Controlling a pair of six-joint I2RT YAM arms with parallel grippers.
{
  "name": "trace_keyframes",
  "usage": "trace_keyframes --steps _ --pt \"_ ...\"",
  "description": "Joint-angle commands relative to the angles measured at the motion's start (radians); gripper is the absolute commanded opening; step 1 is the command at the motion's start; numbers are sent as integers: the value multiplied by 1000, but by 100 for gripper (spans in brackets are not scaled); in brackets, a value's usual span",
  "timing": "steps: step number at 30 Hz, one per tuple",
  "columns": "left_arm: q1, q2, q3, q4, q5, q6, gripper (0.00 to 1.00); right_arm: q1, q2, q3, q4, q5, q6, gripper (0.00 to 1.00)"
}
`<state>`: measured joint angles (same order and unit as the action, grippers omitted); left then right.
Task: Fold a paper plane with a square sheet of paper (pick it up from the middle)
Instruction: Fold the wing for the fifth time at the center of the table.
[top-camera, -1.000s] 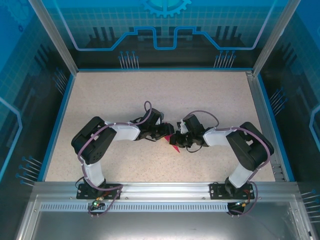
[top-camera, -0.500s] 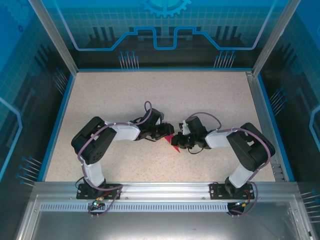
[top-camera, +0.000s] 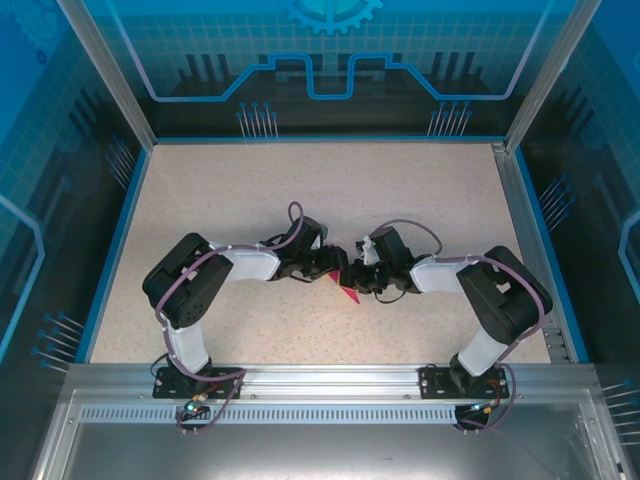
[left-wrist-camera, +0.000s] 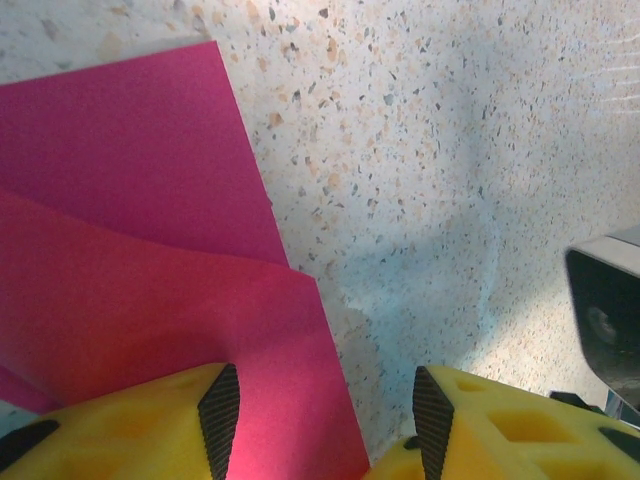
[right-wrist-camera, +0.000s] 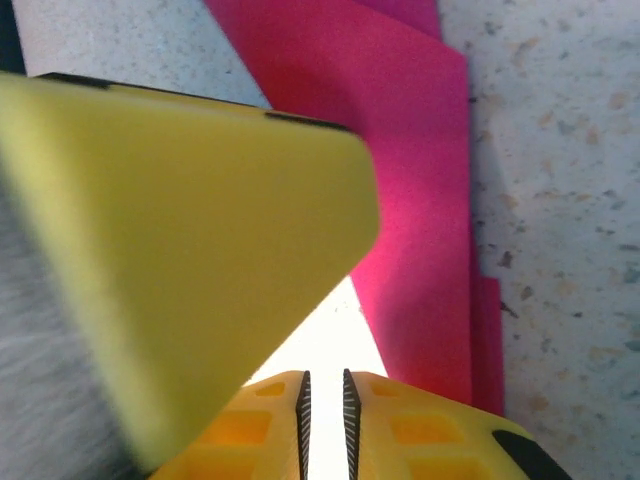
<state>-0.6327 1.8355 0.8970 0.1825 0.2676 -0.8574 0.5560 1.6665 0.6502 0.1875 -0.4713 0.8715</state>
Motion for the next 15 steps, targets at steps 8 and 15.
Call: trace_keyframes --steps 8,15 --pt "-4 -10 18 -67 17 37 54 -3 58 -34 -114 115 -25 13" --pt "1 -75 23 -42 41 62 58 -6 54 -54 -114 114 -27 12"
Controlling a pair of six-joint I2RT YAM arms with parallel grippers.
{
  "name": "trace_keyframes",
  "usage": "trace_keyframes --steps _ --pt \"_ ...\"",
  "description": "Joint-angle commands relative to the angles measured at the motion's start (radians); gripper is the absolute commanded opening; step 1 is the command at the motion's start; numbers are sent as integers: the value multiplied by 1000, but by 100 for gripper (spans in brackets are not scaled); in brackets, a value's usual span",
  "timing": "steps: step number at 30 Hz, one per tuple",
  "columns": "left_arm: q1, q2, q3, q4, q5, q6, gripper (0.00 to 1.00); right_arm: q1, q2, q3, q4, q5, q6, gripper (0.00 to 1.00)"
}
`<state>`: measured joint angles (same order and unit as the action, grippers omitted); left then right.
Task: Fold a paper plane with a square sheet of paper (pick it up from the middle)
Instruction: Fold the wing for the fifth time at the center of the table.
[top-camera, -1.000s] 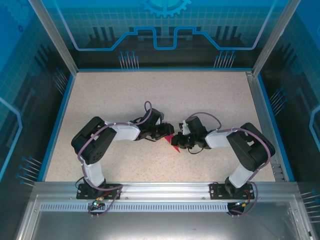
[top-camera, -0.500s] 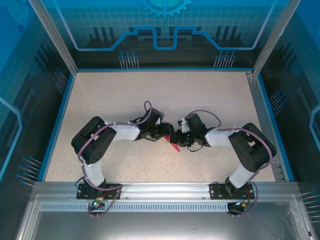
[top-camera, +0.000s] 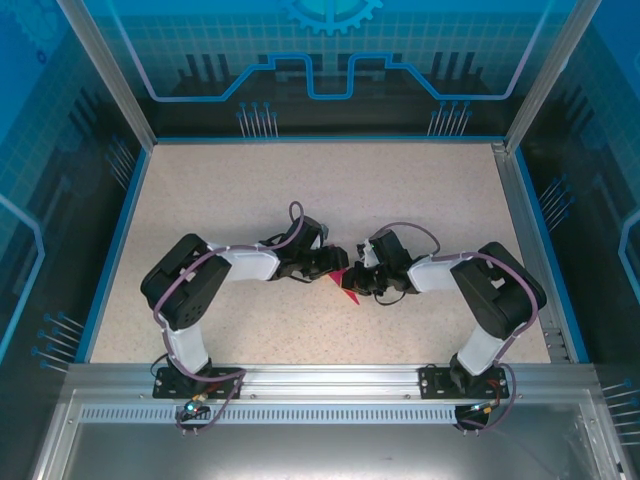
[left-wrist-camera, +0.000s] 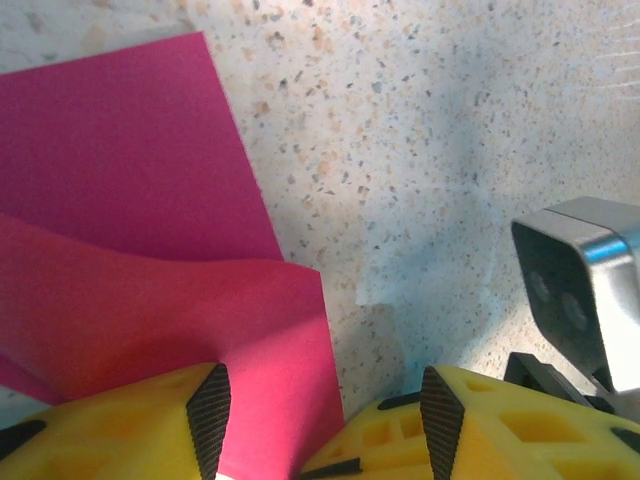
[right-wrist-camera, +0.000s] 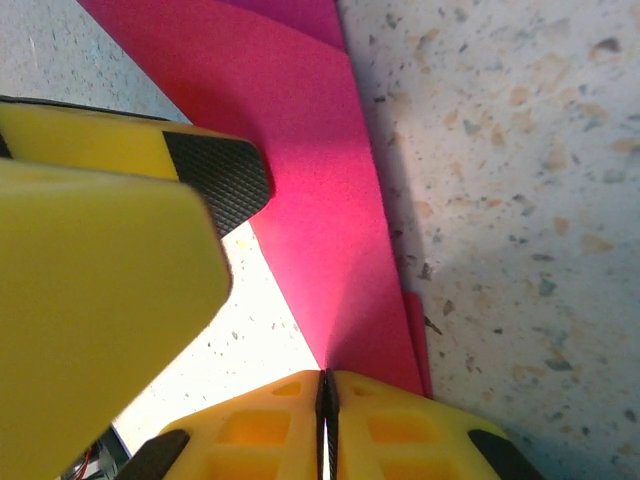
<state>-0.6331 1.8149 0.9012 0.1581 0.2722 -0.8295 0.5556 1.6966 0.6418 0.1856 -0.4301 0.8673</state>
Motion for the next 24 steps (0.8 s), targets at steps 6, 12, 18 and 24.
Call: trace_keyframes --steps 6,12,18,24 --pt "3 -53 13 -24 30 50 58 -3 29 -33 -105 58 -18 12" --pt "7 15 12 -3 10 36 57 -6 20 -39 -120 64 -24 12" --pt "21 43 10 -29 -37 47 56 -5 27 -49 -132 68 -32 10" --pt "59 26 10 -68 -64 54 56 -5 37 -59 -149 69 -50 8"
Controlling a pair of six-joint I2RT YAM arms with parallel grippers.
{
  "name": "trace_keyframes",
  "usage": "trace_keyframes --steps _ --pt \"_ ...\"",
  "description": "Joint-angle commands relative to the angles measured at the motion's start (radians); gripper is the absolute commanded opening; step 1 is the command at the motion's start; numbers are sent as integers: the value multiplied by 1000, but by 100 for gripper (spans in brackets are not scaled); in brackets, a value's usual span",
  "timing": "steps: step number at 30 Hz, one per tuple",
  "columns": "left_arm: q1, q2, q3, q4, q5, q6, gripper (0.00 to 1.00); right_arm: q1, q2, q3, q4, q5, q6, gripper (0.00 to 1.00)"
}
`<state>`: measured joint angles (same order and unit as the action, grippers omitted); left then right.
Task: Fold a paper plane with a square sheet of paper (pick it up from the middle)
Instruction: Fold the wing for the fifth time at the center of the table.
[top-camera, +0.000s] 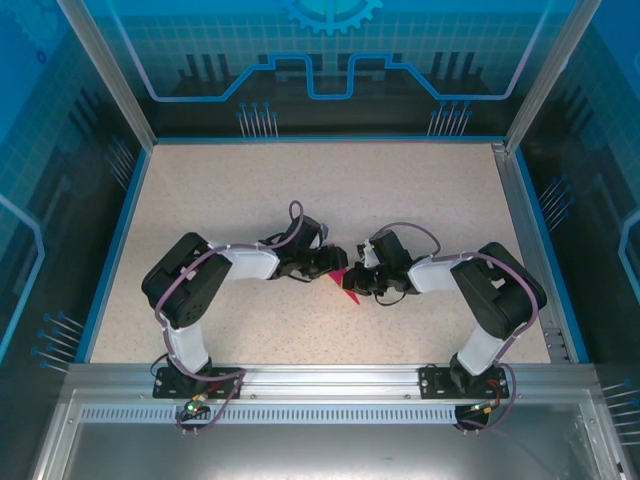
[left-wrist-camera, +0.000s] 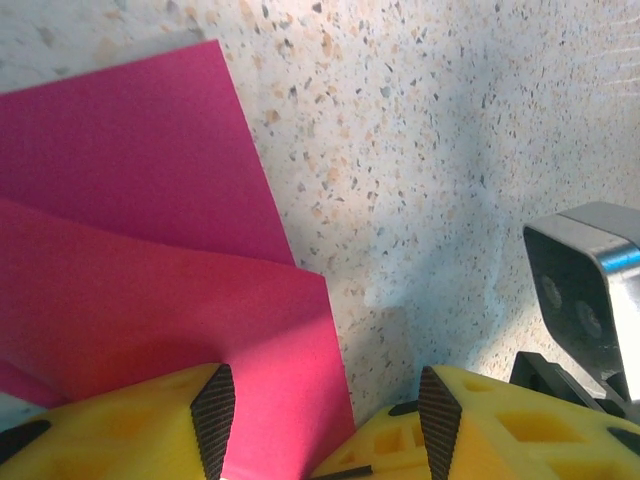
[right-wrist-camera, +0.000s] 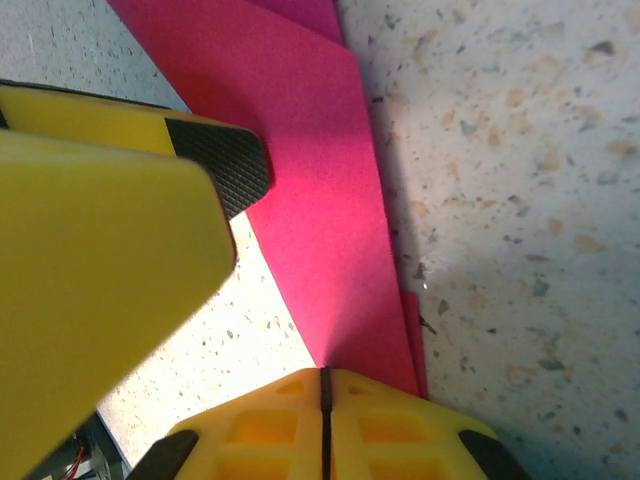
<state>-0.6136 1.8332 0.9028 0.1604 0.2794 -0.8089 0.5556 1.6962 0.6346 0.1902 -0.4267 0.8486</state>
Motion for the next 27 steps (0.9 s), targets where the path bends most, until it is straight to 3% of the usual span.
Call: trace_keyframes --steps 1,27 --pt "46 8 14 -78 -73 36 56 -5 39 -51 -153 64 -33 8" --pt "183 34 158 -286 -122 101 57 -4 48 -41 -150 22 -54 8"
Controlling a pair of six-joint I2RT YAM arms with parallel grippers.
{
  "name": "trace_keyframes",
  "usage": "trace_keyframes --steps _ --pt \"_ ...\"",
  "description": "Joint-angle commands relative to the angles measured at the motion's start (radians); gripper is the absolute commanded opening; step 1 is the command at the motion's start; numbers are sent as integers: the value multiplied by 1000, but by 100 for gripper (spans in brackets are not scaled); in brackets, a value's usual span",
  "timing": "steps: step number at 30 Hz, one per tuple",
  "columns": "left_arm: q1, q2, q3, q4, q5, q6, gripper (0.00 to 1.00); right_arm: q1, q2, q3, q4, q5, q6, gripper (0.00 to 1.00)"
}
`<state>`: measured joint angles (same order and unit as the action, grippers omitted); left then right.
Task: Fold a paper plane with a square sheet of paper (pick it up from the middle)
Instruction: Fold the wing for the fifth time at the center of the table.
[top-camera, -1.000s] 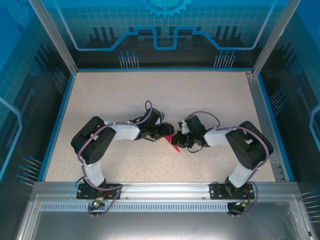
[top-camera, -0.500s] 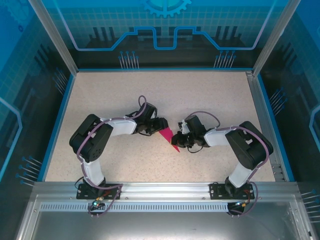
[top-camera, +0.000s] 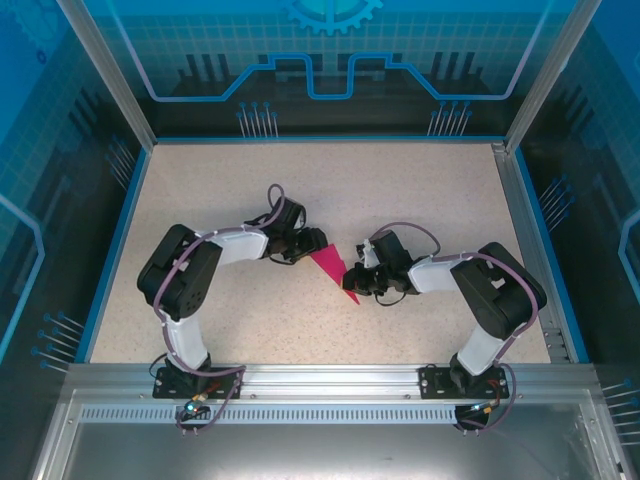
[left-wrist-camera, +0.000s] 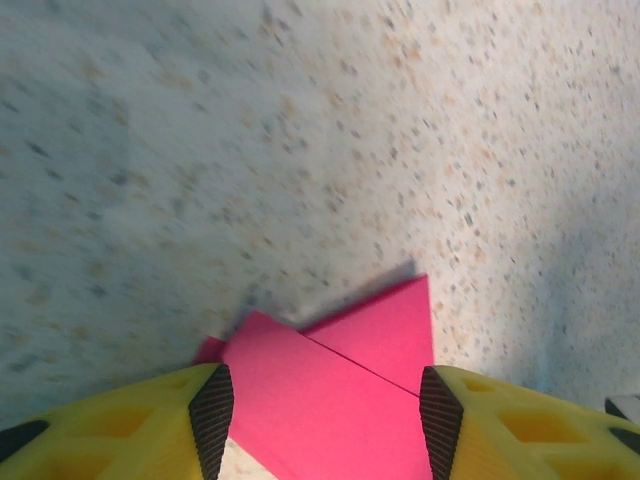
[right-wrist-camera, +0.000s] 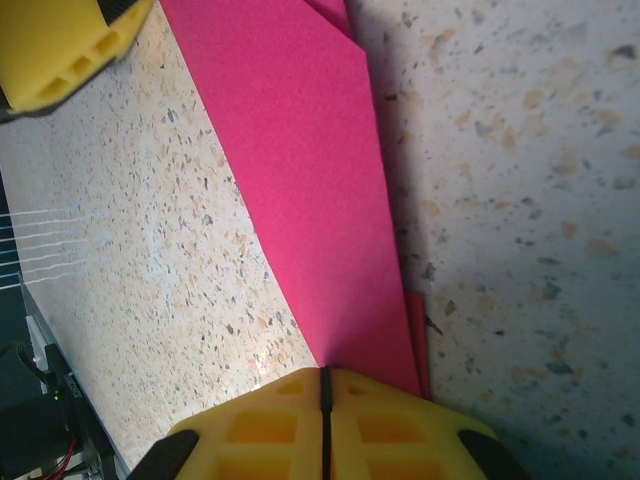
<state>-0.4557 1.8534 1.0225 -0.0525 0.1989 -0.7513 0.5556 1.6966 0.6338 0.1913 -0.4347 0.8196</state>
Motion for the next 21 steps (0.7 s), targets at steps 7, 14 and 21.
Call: trace_keyframes --steps 7,14,21 --pt "26 -34 84 -101 -2 38 57 -2 57 -29 -142 21 -19 8" --pt "-21 -140 4 18 85 -11 52 -2 63 -23 -130 22 -10 9" --pt "-104 -70 14 56 111 -3 44 -1 63 -32 -105 18 2 9"
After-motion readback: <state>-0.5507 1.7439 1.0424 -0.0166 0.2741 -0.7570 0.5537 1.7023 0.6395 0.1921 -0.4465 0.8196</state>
